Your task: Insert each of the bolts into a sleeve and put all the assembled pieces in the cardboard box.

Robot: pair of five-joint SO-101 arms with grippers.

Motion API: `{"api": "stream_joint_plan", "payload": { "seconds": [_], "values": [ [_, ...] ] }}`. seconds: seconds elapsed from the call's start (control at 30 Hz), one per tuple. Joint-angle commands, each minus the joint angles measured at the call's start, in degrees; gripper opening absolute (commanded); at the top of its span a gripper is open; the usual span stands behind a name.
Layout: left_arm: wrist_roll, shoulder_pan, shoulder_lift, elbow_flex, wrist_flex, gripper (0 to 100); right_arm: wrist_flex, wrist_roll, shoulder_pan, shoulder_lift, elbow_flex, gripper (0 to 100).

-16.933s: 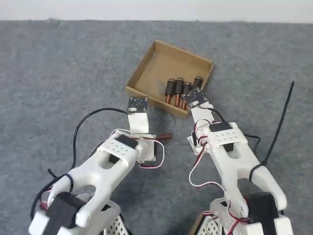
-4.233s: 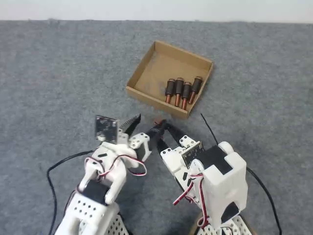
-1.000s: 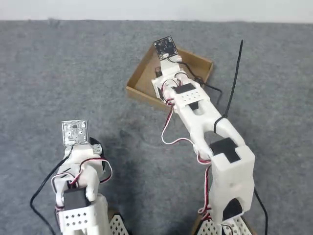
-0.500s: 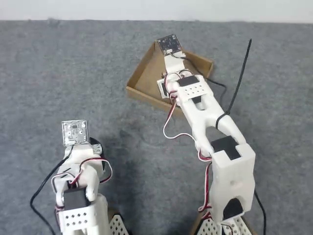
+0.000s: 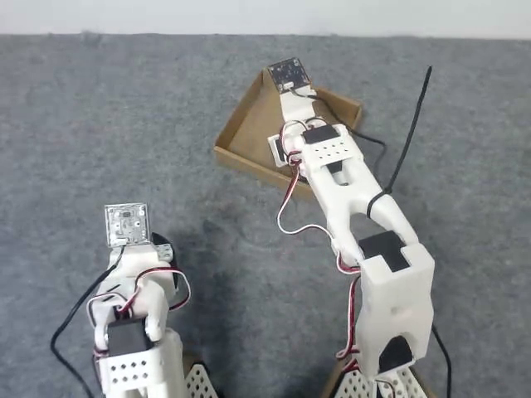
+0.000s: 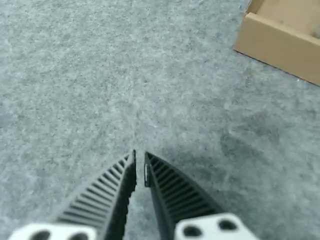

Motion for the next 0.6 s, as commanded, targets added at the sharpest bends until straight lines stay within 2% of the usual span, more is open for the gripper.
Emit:
{"api": "stream_joint_plan", "payload": {
  "seconds": [0.0,0.1,0.57],
  "values": [
    [-1.05,0.18,-1.14,-0.75,-0.35,3,1.1,0.7,0.84,-4.09,-5.01,13.3],
    [-1.05,0.18,-1.14,-0.75,-0.35,3,6.11,0.7,0.92,-4.09,-9.23,13.3],
    [-1.05,0.09,-1.14,-0.75,-0.35,3,44.97,0.44,0.92,-4.44,-35.52,13.2]
  ]
}}
